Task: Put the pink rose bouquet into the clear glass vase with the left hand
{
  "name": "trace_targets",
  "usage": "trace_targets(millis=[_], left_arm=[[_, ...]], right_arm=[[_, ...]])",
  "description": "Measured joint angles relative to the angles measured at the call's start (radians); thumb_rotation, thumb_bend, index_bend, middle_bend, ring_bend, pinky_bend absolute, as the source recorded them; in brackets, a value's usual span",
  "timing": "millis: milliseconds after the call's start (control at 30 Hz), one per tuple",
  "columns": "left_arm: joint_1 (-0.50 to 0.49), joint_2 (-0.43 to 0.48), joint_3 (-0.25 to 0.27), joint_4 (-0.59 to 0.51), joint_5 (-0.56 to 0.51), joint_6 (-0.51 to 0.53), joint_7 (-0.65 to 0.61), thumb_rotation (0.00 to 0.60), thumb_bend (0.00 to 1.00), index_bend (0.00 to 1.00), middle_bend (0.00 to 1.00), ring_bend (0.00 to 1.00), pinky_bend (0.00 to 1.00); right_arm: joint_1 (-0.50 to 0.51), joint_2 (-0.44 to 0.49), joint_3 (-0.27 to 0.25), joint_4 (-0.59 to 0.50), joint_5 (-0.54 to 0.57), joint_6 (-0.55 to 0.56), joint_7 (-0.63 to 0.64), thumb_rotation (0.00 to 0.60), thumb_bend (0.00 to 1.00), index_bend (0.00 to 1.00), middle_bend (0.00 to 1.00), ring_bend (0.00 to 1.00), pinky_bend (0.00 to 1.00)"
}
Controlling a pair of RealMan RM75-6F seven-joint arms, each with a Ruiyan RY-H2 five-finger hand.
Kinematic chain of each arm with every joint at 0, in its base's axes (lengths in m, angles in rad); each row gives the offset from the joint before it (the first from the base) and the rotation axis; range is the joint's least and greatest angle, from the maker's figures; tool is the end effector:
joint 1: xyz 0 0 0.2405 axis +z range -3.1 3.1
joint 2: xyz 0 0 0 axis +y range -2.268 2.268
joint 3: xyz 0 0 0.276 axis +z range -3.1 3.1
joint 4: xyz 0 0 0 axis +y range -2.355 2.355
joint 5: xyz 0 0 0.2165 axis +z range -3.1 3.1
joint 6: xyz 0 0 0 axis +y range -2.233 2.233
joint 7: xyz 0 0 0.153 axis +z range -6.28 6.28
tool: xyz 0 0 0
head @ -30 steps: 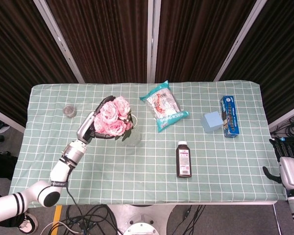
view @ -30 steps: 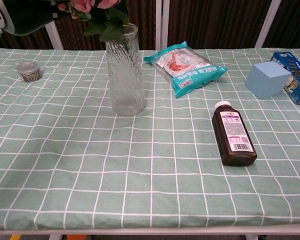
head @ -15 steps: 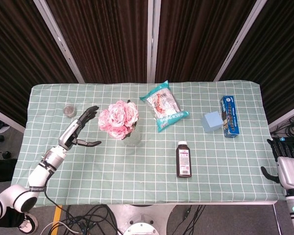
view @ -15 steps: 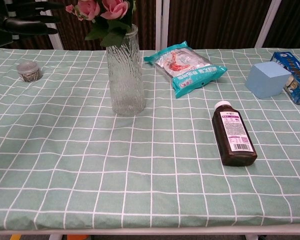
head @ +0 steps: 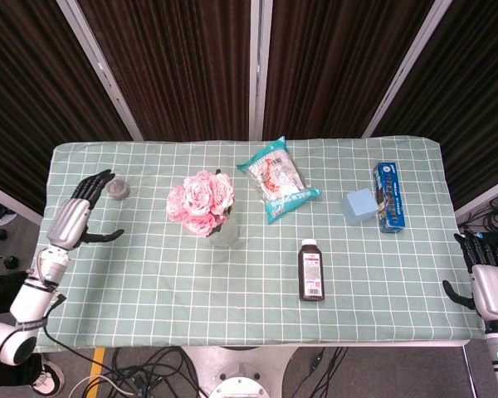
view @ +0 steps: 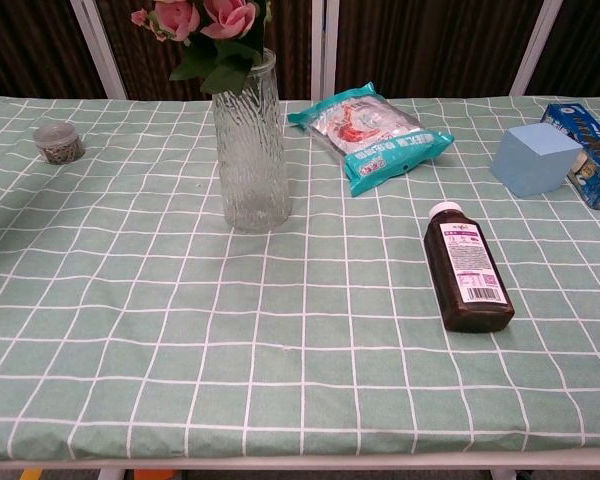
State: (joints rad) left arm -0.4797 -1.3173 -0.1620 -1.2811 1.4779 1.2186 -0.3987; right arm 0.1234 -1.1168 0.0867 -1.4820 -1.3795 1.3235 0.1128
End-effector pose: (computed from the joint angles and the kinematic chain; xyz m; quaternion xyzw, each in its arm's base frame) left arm -0.2807 0.3513 0.1116 -0.6155 -0.4140 -0.5060 0.4401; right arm -0.3739 -0.2144 0.1708 0.5748 -0.4351 0.3448 0.6011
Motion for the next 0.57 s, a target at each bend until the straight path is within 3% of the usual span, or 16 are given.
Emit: trace_targets(millis=[167, 267, 367, 567], left_arm=[[0.071, 0.036, 0.056, 0.005, -0.011, 0.051, 0.383, 0.6, 0.16, 0.0, 0.0, 0.0, 0.04], [0.138, 0.065, 0.091, -0.041, -0.037, 0.085, 0.527, 0.6, 0.16, 0.0, 0.0, 0.0, 0.04], [0.202, 0.077, 0.116, -0.087, -0.053, 0.133, 0.575, 0.6, 0.15, 0.0, 0.0, 0.0, 0.04], [0.263, 0.091, 0.141, -0.138, -0.061, 0.192, 0.528, 0.6, 0.16, 0.0, 0.0, 0.0, 0.04]], right_arm=[[0.003, -0.005, -0.004, 0.001, -0.004, -0.005, -0.01, 0.6, 0.23, 0.0, 0.0, 0.0, 0.0], [0.002, -0.004, -0.01, -0.005, -0.014, -0.001, -0.022, 0.6, 0.23, 0.0, 0.0, 0.0, 0.0], [-0.001, -0.001, -0.013, -0.012, -0.023, 0.009, -0.025, 0.6, 0.23, 0.0, 0.0, 0.0, 0.0], [-0.015, 0.006, -0.021, -0.024, -0.039, 0.034, -0.024, 0.6, 0.23, 0.0, 0.0, 0.0, 0.0]])
